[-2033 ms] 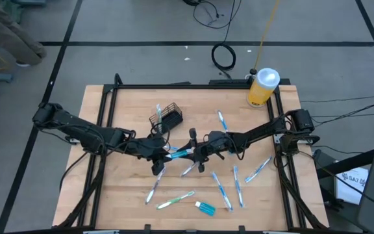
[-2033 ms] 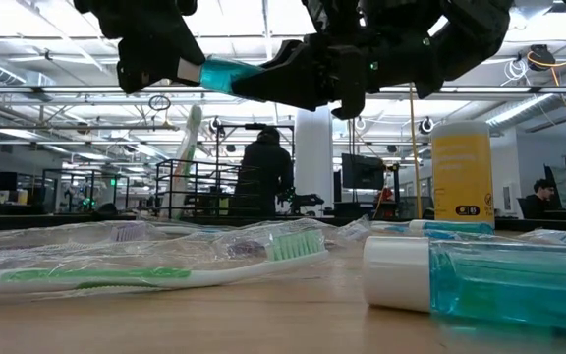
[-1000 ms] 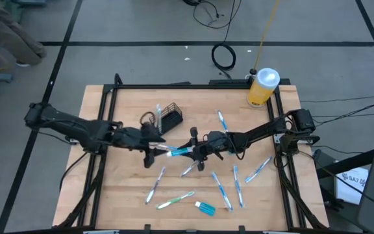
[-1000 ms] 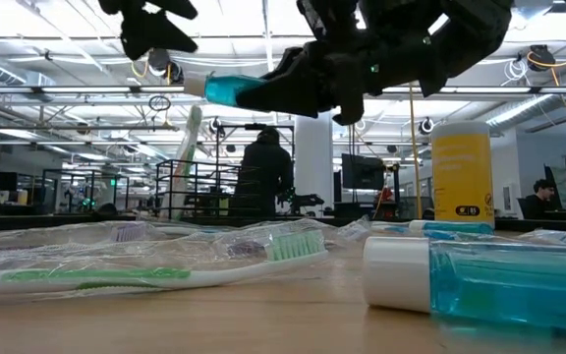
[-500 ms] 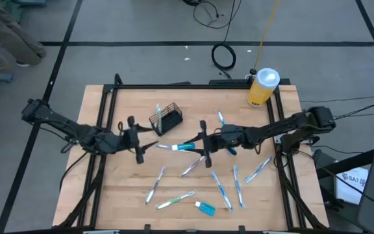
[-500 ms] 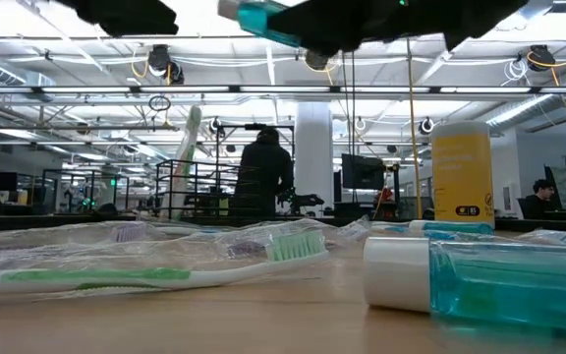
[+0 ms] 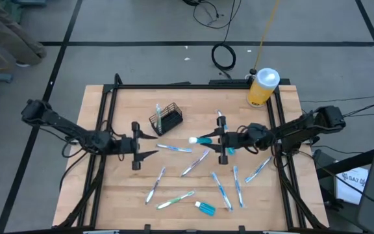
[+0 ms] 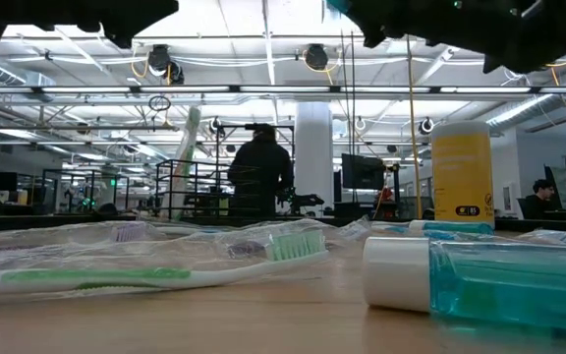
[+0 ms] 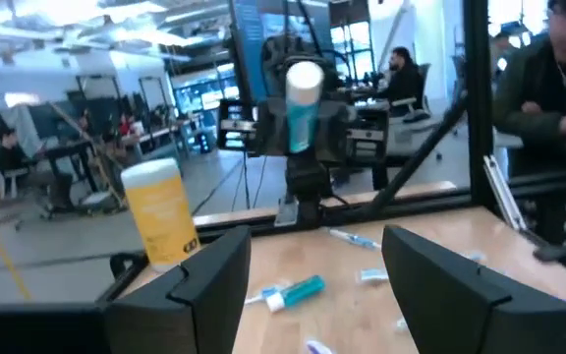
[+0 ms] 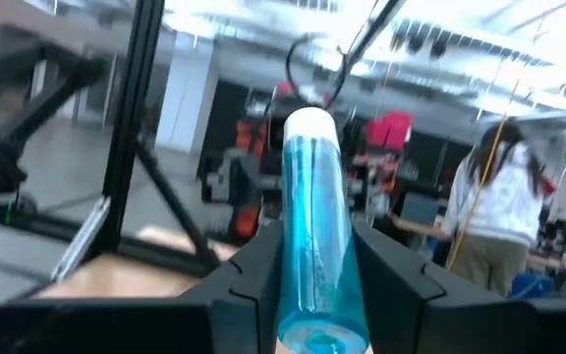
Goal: Pick & Place toothbrushing station
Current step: Put the mouthwash into the black wire organizer
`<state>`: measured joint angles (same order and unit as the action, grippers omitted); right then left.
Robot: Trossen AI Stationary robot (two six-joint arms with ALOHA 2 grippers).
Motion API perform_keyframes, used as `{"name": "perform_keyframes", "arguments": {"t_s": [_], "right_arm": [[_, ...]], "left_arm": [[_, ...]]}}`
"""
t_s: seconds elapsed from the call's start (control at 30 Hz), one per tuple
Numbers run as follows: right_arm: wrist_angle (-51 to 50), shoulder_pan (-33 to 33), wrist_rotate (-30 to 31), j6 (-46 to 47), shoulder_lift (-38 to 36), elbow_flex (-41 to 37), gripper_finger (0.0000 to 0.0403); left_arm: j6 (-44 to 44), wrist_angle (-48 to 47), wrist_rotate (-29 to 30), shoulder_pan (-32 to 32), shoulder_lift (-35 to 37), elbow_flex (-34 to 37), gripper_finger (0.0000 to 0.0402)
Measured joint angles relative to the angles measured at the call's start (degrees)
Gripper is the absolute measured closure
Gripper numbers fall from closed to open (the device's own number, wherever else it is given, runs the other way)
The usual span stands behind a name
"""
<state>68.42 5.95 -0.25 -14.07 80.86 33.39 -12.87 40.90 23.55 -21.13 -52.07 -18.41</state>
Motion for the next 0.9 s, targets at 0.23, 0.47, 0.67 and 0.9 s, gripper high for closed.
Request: {"name": "perform_keyframes", "arguments": {"t_s": [0.23,0.47,0.67,0.9], "right_arm": [[-0.11,-1.0,-0.03,5.34,0.02,-0.27,0.0302],[-0.54,-2.49,-0.02,11.64,0.05,-0.27,0.0302],[-1.72,-3.87,0.0,16.86,0.05,-0.25,0.0302],[-4.09,-4.49,-0.05,16.88,0.05,-0.22,0.0302]], "left_arm": [[12.68,2.97,-1.56,1.66,0.0,0.0,0.0165],[12.17,3.05,-1.36,1.56,-0.02,-0.05,0.0165],[7.0,-6.54,-1.21,1.62,-0.04,-6.36,0.0165],[10.59,-33.18,-0.74,2.95,-4.13,-22.43,0.0165]]}}
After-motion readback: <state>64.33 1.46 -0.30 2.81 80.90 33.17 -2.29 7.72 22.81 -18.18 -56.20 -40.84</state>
